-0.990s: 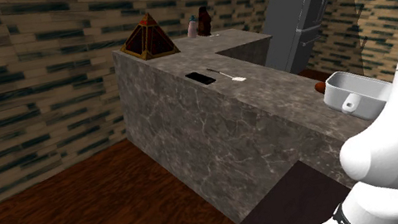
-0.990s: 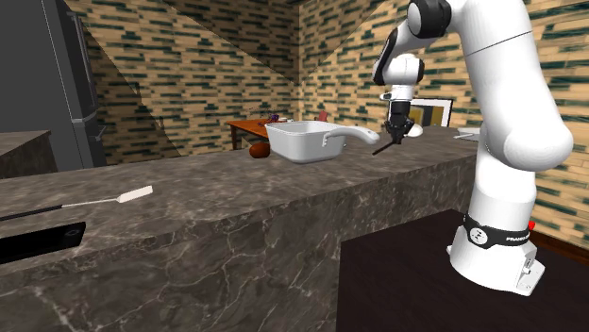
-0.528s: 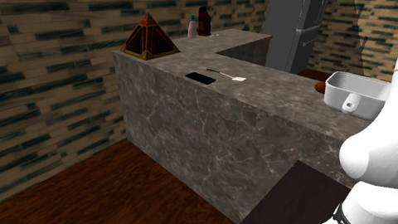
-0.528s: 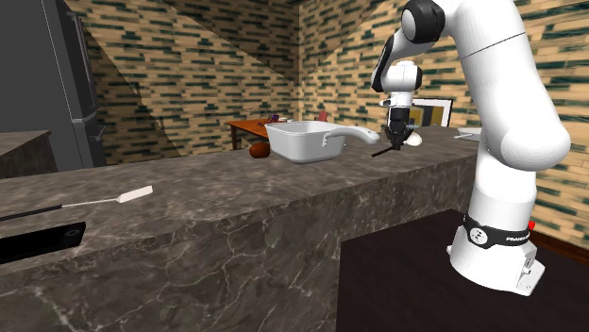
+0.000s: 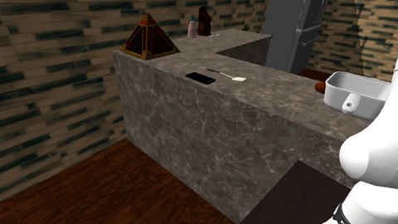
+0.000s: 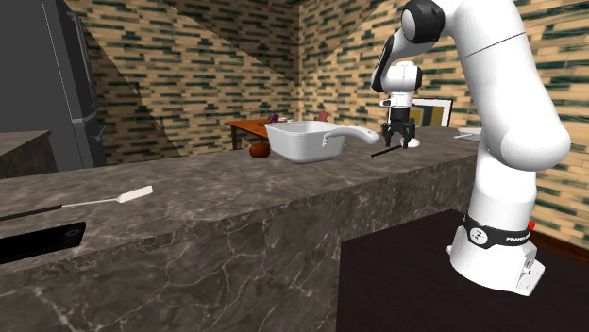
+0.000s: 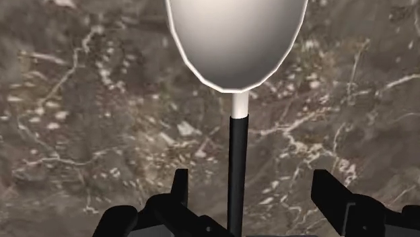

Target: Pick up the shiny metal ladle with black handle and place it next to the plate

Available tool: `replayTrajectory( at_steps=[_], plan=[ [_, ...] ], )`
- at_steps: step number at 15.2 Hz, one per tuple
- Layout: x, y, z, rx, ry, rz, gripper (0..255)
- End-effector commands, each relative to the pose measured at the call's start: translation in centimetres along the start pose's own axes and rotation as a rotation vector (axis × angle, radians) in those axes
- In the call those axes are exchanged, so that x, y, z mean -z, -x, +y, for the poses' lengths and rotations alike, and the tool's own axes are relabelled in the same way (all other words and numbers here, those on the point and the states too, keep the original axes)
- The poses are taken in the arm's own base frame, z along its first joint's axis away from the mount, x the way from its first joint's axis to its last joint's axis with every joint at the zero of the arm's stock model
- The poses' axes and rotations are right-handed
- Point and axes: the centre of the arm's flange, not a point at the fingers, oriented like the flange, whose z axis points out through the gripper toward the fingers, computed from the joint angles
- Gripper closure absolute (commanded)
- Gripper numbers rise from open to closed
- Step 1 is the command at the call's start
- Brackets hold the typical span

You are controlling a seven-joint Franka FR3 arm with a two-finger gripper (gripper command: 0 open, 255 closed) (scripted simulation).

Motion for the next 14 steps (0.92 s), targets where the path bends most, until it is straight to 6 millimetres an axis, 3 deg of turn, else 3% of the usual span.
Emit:
replayTrajectory(
  at_steps=[1, 2, 6, 14],
  plan=[
    [0.0, 0.0, 0.0, 0.0, 0.0, 0.0, 0],
    [0.0, 0.0, 0.0, 0.0, 0.0, 0.0, 0],
    [5.0, 0.0, 0.0, 0.0, 0.0, 0.0, 0],
    [5.0, 0.0, 0.0, 0.0, 0.0, 0.0, 0]
  ],
)
